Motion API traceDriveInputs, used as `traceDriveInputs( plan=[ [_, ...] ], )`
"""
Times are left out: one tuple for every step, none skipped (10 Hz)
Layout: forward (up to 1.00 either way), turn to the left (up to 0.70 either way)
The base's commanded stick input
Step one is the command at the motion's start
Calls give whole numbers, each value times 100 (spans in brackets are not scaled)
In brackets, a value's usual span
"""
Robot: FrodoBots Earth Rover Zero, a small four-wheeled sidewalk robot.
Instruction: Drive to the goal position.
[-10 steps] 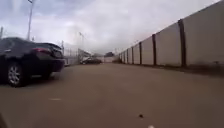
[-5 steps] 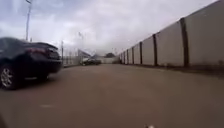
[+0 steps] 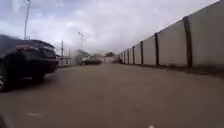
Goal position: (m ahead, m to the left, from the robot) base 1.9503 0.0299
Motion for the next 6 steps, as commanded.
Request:
traceDriveInputs(
  plan=[
    [50, 0],
    [50, 0],
    [50, 0],
    [50, 0],
    [50, 0],
    [50, 0]
  ],
)
